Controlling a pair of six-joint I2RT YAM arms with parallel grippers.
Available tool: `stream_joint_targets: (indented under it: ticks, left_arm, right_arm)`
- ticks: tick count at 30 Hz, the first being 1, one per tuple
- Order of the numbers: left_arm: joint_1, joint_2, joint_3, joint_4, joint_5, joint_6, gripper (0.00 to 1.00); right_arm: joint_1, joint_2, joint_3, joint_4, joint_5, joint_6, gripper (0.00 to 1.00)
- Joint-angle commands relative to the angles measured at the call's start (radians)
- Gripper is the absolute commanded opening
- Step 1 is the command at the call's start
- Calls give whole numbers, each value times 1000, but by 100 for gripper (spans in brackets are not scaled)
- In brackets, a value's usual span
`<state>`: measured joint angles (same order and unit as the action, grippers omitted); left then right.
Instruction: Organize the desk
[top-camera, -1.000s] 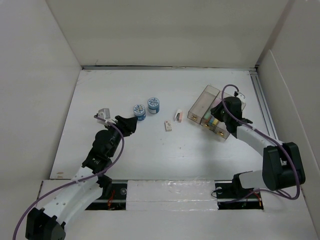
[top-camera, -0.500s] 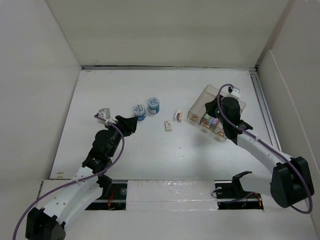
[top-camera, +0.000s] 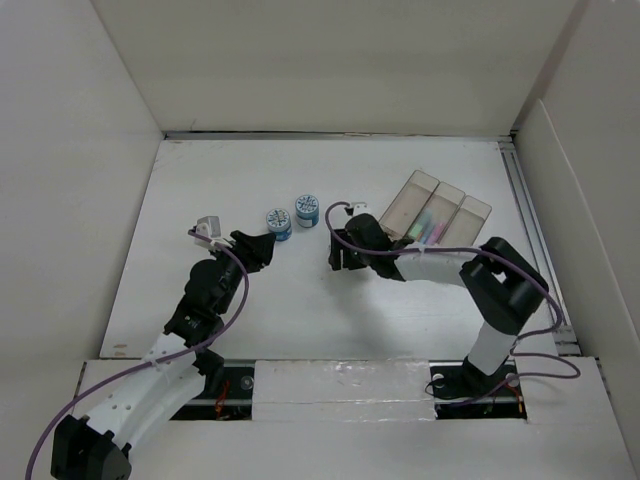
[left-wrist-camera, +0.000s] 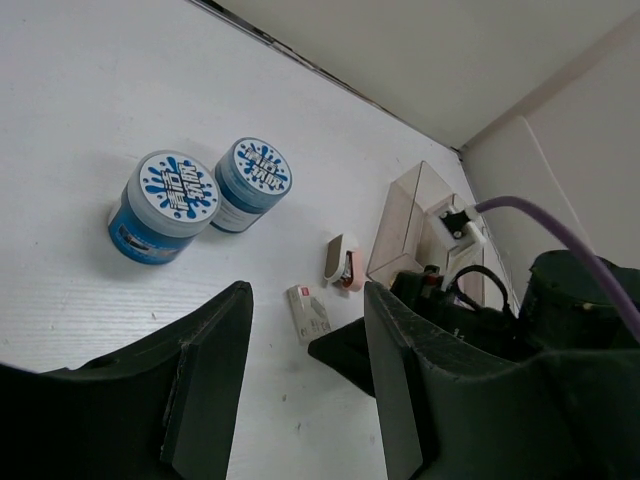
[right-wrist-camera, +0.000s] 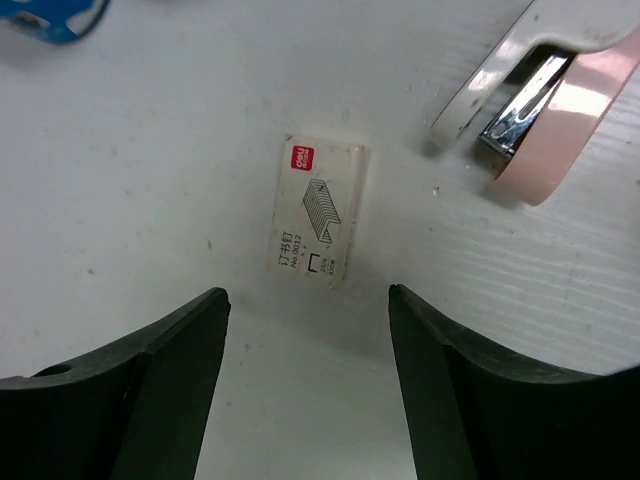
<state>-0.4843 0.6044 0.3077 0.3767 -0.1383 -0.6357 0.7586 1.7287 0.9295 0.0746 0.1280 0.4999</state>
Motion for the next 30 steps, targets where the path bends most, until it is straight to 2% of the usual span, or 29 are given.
stream_joint_targets:
  ticks: [1, 8, 12, 15, 18, 20, 21, 24, 26, 30]
  left_arm:
    - [-4, -17, 41, 50, 8, 14, 44]
    - [-4, -17, 45, 42, 9, 11, 44]
    - [-4, -31, 42, 42, 11, 11, 44]
    - [-4, -35, 41, 41, 9, 11, 44]
    - [-4, -32, 41, 47, 19, 10, 44]
    - [-4, -29, 44, 42, 19, 11, 44]
    - [-4, -29, 42, 44, 22, 10, 44]
    - [-4, -31, 39, 44, 17, 10, 44]
    - [-4, -31, 41, 45, 19, 11, 44]
    - [-4, -26, 44, 44, 19, 11, 44]
  right_arm:
    - [36, 26, 92, -12, 51, -26, 71]
    - [47, 144, 216, -124, 195, -34, 68]
    - [47, 175, 241, -151, 240, -26, 55]
    - [56, 215, 272, -180, 260, -23, 54]
    - [67, 244, 301, -217, 278, -15, 45]
    - [79, 253, 304, -217, 306, -17, 32]
    - [105, 243, 301, -220, 327, -9, 23]
    - [105, 171, 286, -185, 300, -4, 22]
    - [84, 53, 249, -156, 282, -4, 20]
    - [-39, -141, 175, -86, 248, 15, 19]
